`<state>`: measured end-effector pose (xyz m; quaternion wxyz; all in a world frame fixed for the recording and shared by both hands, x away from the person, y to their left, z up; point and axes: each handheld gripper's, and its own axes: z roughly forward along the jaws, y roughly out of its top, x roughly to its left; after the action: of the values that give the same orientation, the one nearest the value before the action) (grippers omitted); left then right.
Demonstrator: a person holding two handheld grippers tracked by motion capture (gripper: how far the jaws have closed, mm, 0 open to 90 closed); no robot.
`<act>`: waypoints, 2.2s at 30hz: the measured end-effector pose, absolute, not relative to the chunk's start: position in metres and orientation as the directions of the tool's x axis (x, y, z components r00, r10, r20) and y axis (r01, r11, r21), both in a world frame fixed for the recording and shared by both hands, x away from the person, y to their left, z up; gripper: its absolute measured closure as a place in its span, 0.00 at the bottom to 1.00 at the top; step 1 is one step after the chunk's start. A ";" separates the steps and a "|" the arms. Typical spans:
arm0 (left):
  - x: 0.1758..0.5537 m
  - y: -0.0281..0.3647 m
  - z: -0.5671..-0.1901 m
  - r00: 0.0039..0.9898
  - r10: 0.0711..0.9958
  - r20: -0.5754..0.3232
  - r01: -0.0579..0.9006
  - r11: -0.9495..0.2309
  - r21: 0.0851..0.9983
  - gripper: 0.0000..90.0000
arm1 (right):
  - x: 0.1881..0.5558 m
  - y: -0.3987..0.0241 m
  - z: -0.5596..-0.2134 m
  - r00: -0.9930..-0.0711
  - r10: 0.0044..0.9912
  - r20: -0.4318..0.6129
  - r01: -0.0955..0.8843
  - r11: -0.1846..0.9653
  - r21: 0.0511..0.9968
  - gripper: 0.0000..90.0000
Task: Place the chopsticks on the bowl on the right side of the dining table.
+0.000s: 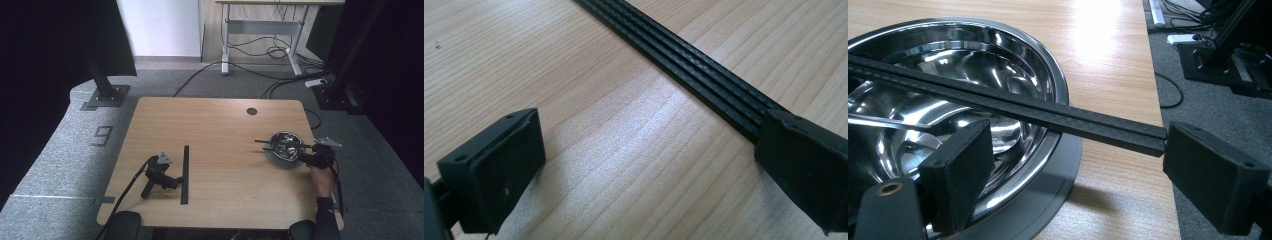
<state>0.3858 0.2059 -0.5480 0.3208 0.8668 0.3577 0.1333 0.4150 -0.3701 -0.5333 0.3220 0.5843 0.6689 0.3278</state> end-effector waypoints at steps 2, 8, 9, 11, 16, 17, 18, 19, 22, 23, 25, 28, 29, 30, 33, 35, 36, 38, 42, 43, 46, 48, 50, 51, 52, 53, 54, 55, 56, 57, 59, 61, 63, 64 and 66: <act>0.386 0.206 -0.548 0.709 0.706 0.002 0.534 -0.538 0.652 0.00 | 0.415 -0.370 -0.533 -0.110 0.993 -0.048 0.571 0.103 0.815 0.14; 0.386 0.206 -0.548 0.709 0.706 0.002 0.534 -0.538 0.652 0.00 | 0.415 -0.370 -0.533 -0.112 0.992 -0.050 0.571 0.106 0.814 0.15; 0.386 0.206 -0.548 0.709 0.706 0.002 0.534 -0.538 0.652 0.00 | 0.415 -0.370 -0.533 -0.112 0.992 -0.051 0.571 0.106 0.814 0.14; 0.386 0.206 -0.548 0.709 0.706 0.002 0.535 -0.538 0.651 0.00 | 0.415 -0.370 -0.533 -0.112 0.992 -0.051 0.571 0.106 0.814 0.14; 0.386 0.206 -0.548 0.709 0.705 0.002 0.534 -0.539 0.651 0.00 | 0.414 -0.372 -0.532 -0.101 0.994 -0.052 0.565 0.100 0.819 0.14; 0.386 0.206 -0.548 0.709 0.706 0.002 0.535 -0.538 0.652 0.00 | 0.413 -0.373 -0.531 -0.099 0.994 -0.049 0.564 0.096 0.820 0.14; 0.386 0.206 -0.548 0.709 0.706 0.001 0.535 -0.538 0.652 0.00 | 0.412 -0.374 -0.531 -0.099 0.994 -0.046 0.562 0.094 0.822 0.14; 0.386 0.206 -0.548 0.708 0.706 0.002 0.535 -0.538 0.652 0.00 | 0.411 -0.374 -0.530 -0.101 0.994 -0.042 0.562 0.092 0.822 0.14; 0.386 0.206 -0.548 0.709 0.706 0.002 0.535 -0.538 0.651 0.00 | 0.409 -0.374 -0.529 -0.109 0.994 -0.033 0.563 0.089 0.822 0.13; 0.386 0.206 -0.548 0.709 0.706 0.002 0.535 -0.538 0.651 0.00 | 0.408 -0.374 -0.529 -0.115 0.993 -0.033 0.564 0.093 0.820 0.13; 0.386 0.206 -0.548 0.709 0.706 0.002 0.534 -0.538 0.652 0.00 | 0.407 -0.372 -0.527 -0.129 0.991 -0.033 0.572 0.101 0.814 0.12; 0.386 0.206 -0.548 0.708 0.706 0.002 0.535 -0.538 0.652 0.00 | 0.405 -0.370 -0.524 -0.149 0.989 -0.024 0.582 0.107 0.806 0.12; 0.386 0.206 -0.548 0.709 0.706 0.002 0.534 -0.539 0.651 0.00 | 0.404 -0.369 -0.522 -0.158 0.987 -0.025 0.584 0.114 0.803 0.11; 0.386 0.206 -0.548 0.709 0.706 0.001 0.535 -0.538 0.651 0.00 | 0.403 -0.368 -0.521 -0.168 0.985 -0.025 0.588 0.121 0.800 0.11; 0.386 0.206 -0.548 0.709 0.705 0.002 0.534 -0.538 0.651 0.00 | 0.397 -0.367 -0.518 -0.192 0.981 -0.006 0.591 0.121 0.798 0.10; 0.386 0.206 -0.548 0.709 0.705 0.002 0.534 -0.539 0.651 0.00 | 0.392 -0.367 -0.516 -0.204 0.979 -0.009 0.590 0.130 0.797 0.10; 0.386 0.206 -0.548 0.709 0.705 0.001 0.535 -0.538 0.651 0.00 | 0.389 -0.367 -0.514 -0.209 0.978 -0.012 0.590 0.136 0.796 0.10; 0.386 0.206 -0.548 0.709 0.705 0.001 0.535 -0.538 0.651 0.00 | 0.383 -0.368 -0.511 -0.211 0.977 -0.011 0.594 0.138 0.793 0.10; 0.386 0.206 -0.548 0.709 0.705 0.002 0.534 -0.539 0.651 0.00 | 0.373 -0.369 -0.507 -0.220 0.975 -0.002 0.609 0.139 0.781 0.09; 0.386 0.206 -0.548 0.709 0.705 0.002 0.534 -0.539 0.651 0.00 | 0.370 -0.369 -0.506 -0.225 0.974 0.001 0.612 0.141 0.778 0.09; 0.386 0.206 -0.548 0.709 0.705 0.002 0.534 -0.539 0.651 0.00 | 0.362 -0.369 -0.502 -0.238 0.971 0.003 0.614 0.148 0.776 0.08; 0.386 0.206 -0.548 0.709 0.705 0.002 0.534 -0.539 0.651 0.00 | 0.357 -0.368 -0.498 -0.243 0.970 0.003 0.611 0.151 0.777 0.07; 0.386 0.206 -0.548 0.709 0.705 0.002 0.534 -0.539 0.651 0.00 | 0.352 -0.366 -0.494 -0.251 0.968 0.007 0.610 0.153 0.777 0.07; 0.386 0.206 -0.548 0.709 0.705 0.002 0.534 -0.539 0.651 0.00 | 0.350 -0.365 -0.492 -0.257 0.966 0.008 0.609 0.155 0.778 0.07; 0.386 0.206 -0.548 0.709 0.705 0.002 0.534 -0.539 0.651 0.00 | 0.347 -0.364 -0.490 -0.264 0.965 0.008 0.608 0.160 0.778 0.07; 0.386 0.206 -0.548 0.709 0.705 0.002 0.534 -0.539 0.651 0.00 | 0.345 -0.362 -0.488 -0.270 0.963 0.007 0.606 0.164 0.779 0.07; 0.386 0.206 -0.548 0.709 0.705 0.002 0.534 -0.539 0.651 0.00 | 0.343 -0.360 -0.486 -0.276 0.961 0.004 0.606 0.171 0.777 0.06; 0.386 0.206 -0.548 0.709 0.705 0.002 0.534 -0.539 0.651 0.00 | 0.340 -0.358 -0.484 -0.283 0.959 0.001 0.605 0.178 0.776 0.06; 0.386 0.206 -0.548 0.708 0.706 0.001 0.535 -0.538 0.651 0.00 | 0.338 -0.356 -0.482 -0.289 0.957 -0.002 0.604 0.184 0.775 0.06; 0.386 0.206 -0.548 0.709 0.706 0.001 0.535 -0.539 0.651 0.00 | 0.336 -0.354 -0.480 -0.297 0.955 -0.005 0.604 0.192 0.774 0.06; 0.386 0.206 -0.548 0.708 0.706 0.001 0.535 -0.537 0.653 0.00 | 0.332 -0.349 -0.476 -0.312 0.950 -0.011 0.605 0.208 0.768 0.06; 0.386 0.206 -0.548 0.708 0.706 0.000 0.535 -0.537 0.653 0.00 | 0.329 -0.342 -0.472 -0.333 0.943 -0.016 0.606 0.226 0.763 0.06; 0.386 0.206 -0.548 0.708 0.706 0.000 0.535 -0.537 0.653 0.00 | 0.326 -0.336 -0.469 -0.349 0.937 -0.021 0.605 0.242 0.759 0.06; 0.386 0.206 -0.548 0.708 0.706 0.000 0.535 -0.536 0.653 0.00 | 0.325 -0.334 -0.468 -0.353 0.935 -0.021 0.604 0.245 0.758 0.06; 0.386 0.206 -0.548 0.708 0.706 0.000 0.535 -0.537 0.653 0.00 | 0.322 -0.328 -0.465 -0.373 0.928 -0.015 0.599 0.253 0.760 0.06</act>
<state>0.3859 0.2060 -0.5480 0.3215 0.8664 0.3581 0.1332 0.3223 -0.3275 -0.4649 0.2398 0.5060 0.7542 0.3428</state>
